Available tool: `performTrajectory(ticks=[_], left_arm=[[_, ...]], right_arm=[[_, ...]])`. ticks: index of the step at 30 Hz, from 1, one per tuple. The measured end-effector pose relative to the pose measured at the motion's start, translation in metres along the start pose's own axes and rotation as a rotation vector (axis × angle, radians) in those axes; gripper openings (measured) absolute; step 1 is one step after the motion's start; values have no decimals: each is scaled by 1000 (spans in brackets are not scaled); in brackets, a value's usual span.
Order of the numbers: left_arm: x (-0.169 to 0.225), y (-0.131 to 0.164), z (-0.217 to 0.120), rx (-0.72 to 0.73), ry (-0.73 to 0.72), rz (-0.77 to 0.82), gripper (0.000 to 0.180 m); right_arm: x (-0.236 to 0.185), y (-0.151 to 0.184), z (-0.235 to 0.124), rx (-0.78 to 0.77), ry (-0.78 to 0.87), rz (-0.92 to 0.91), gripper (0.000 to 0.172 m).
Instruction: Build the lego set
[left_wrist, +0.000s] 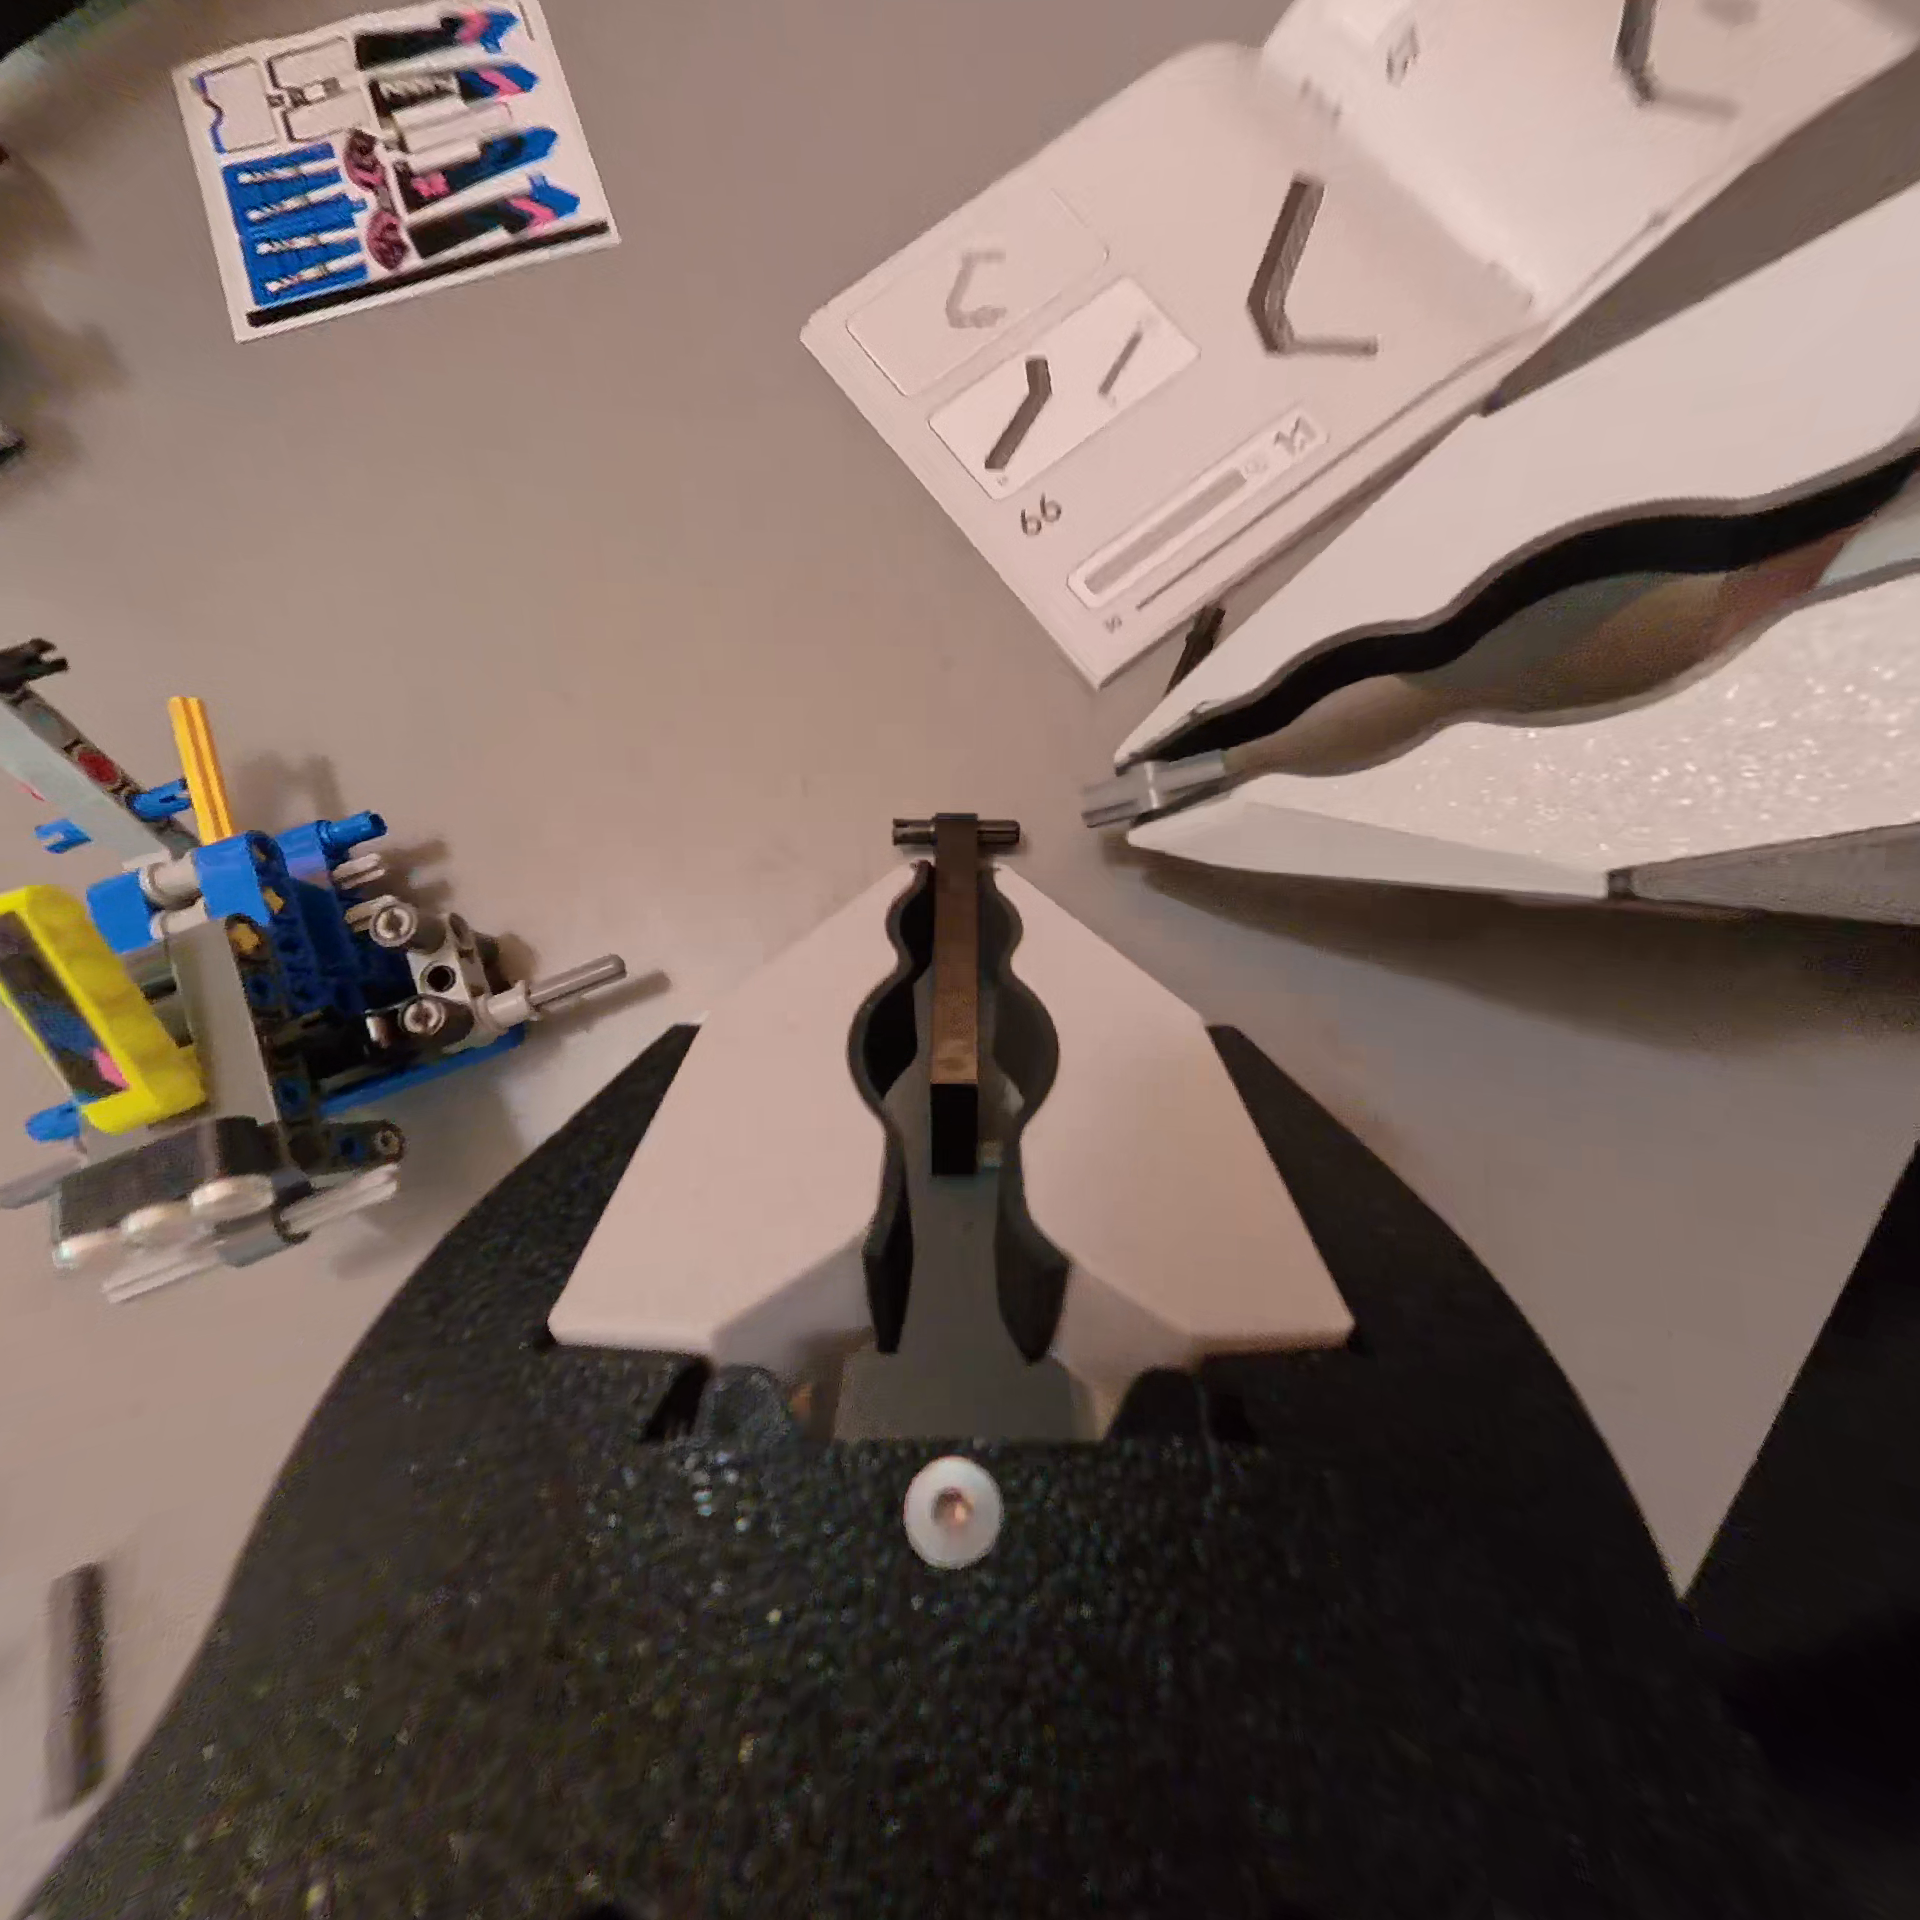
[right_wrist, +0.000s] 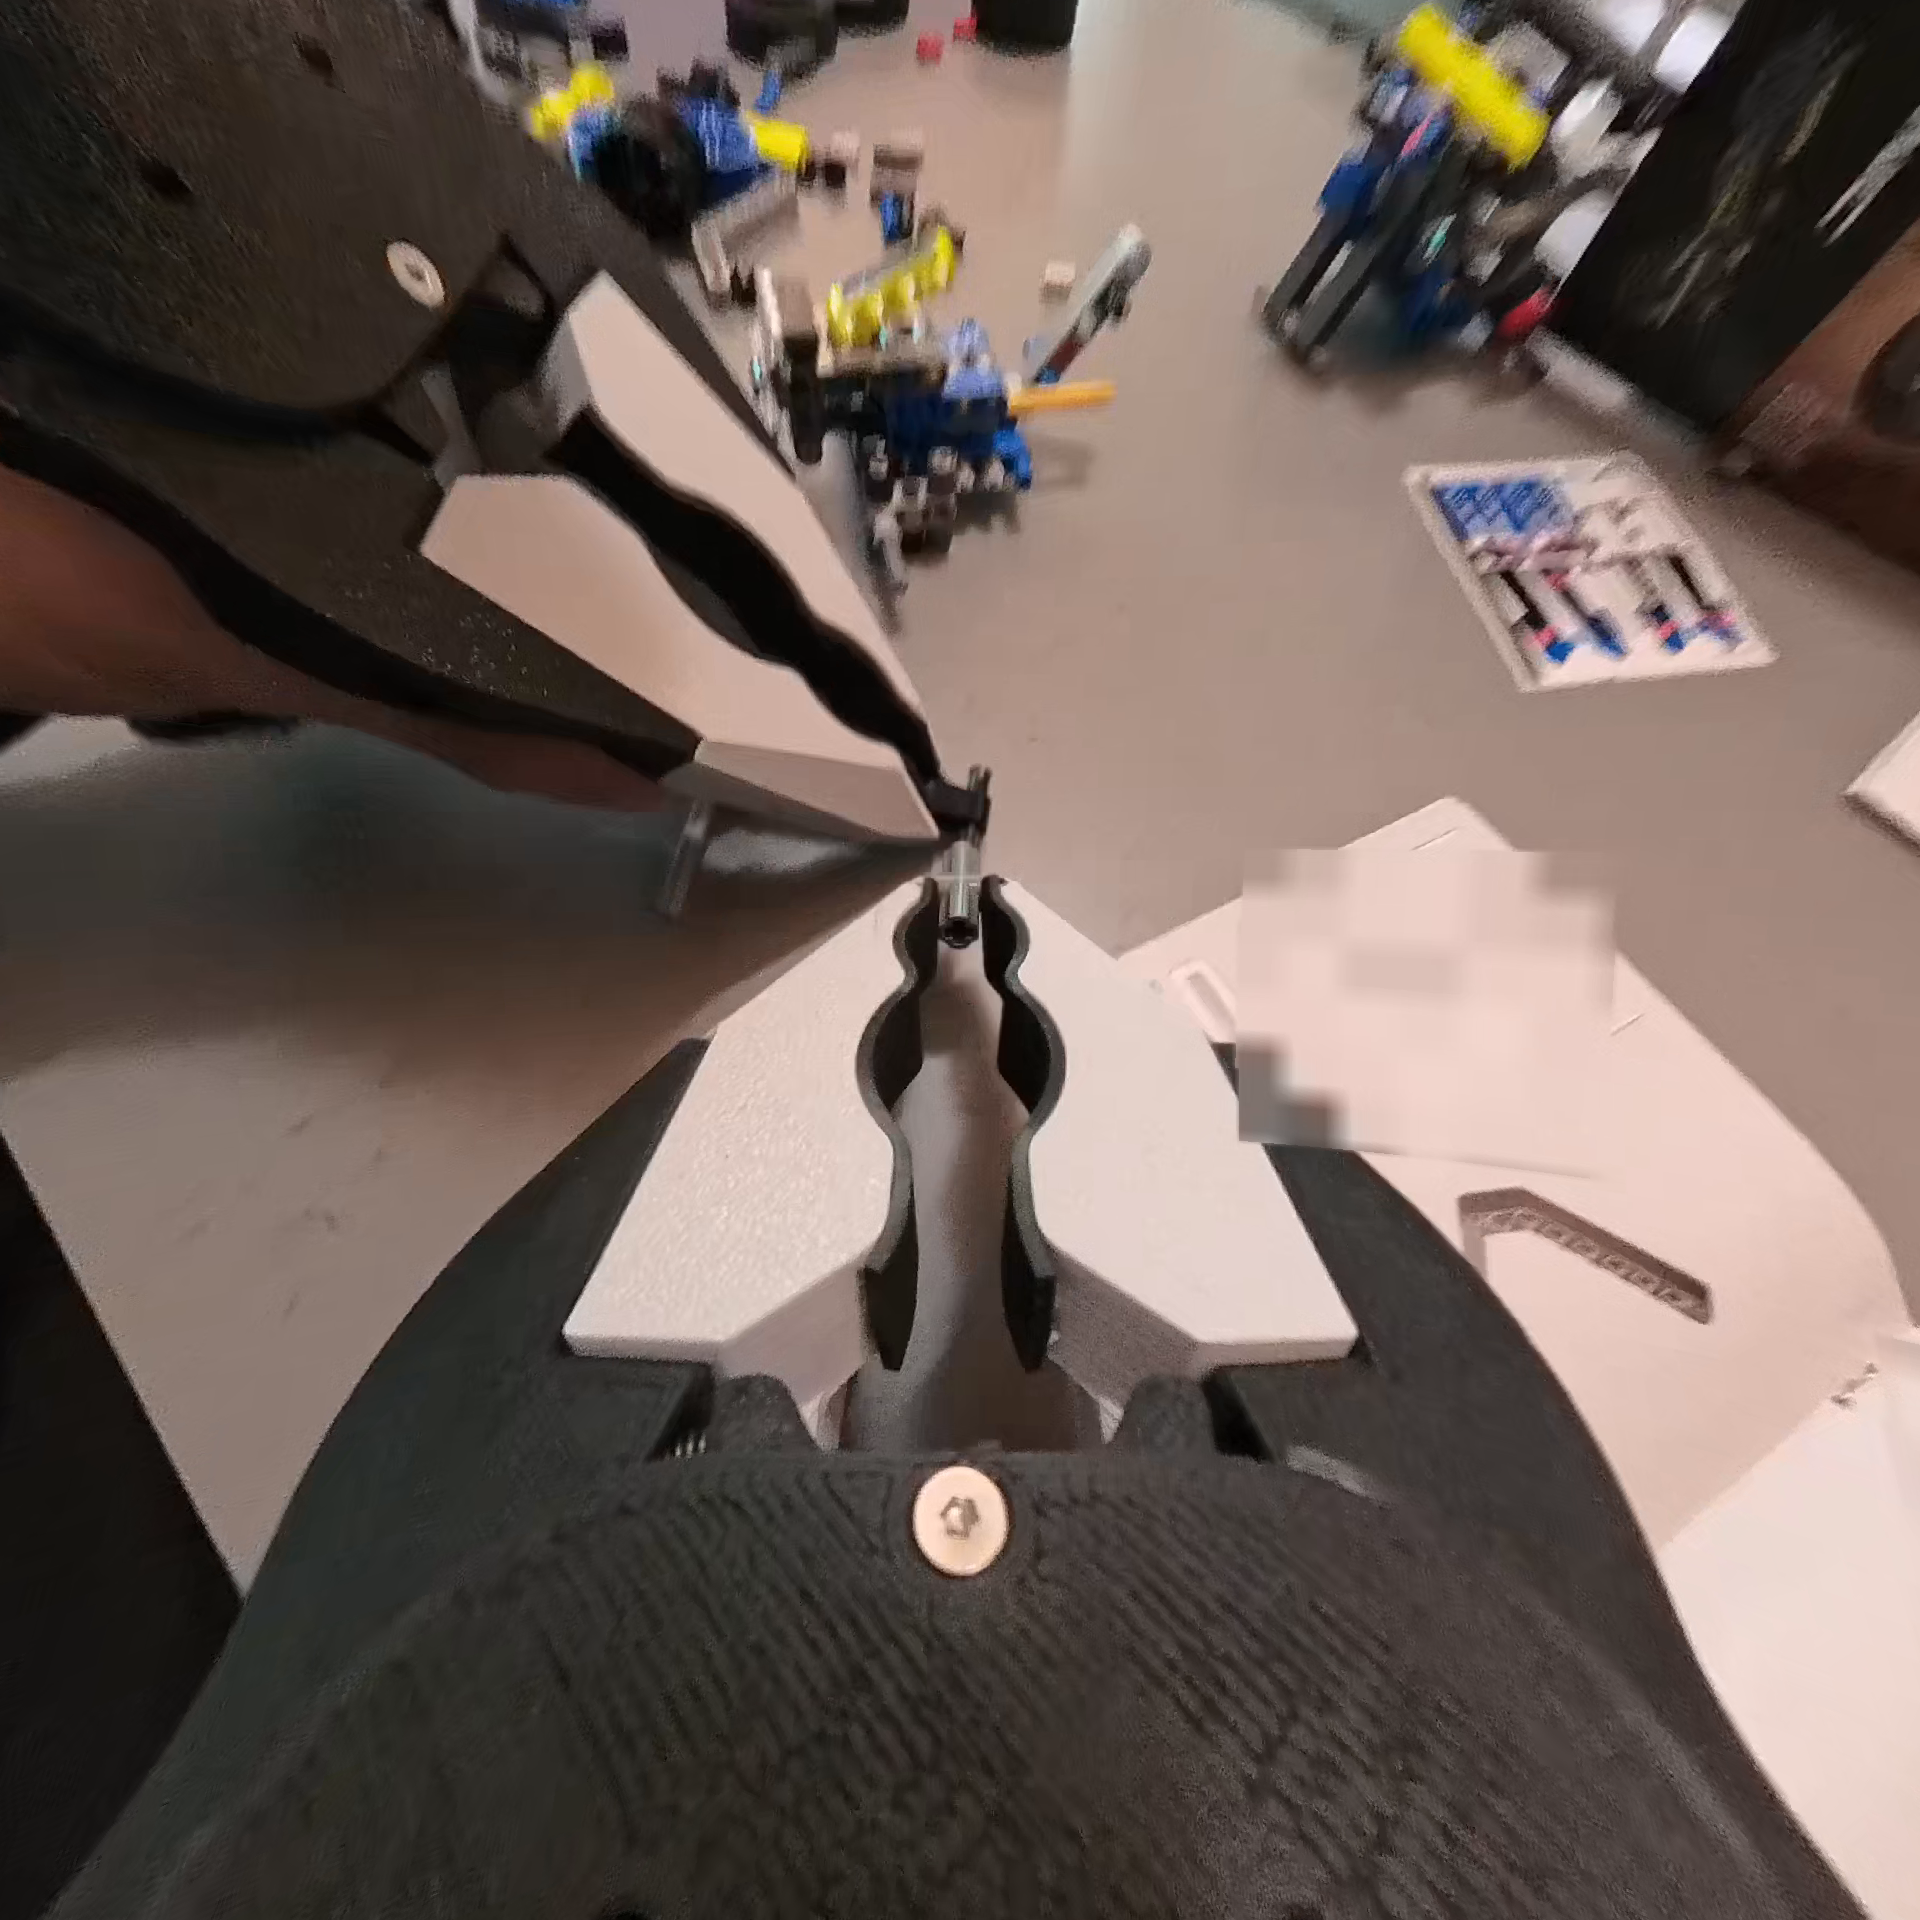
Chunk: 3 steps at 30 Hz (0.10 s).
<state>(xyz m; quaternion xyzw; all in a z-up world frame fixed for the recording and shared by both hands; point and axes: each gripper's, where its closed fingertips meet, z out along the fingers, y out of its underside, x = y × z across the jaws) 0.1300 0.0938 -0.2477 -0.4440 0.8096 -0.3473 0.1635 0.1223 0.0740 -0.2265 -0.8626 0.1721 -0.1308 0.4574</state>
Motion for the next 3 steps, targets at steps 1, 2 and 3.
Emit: performTrajectory(ticks=[1,2,3], left_arm=[[-1,-5,-3,38,1,-21,4],[-4,-11,-7,78,-10,-30,5],[-8,-17,-12,115,-22,-31,5]], right_arm=[[2,-8,-2,51,17,-6,6],[4,-14,-5,92,37,-11,6],[7,-20,-6,129,61,-28,6]])
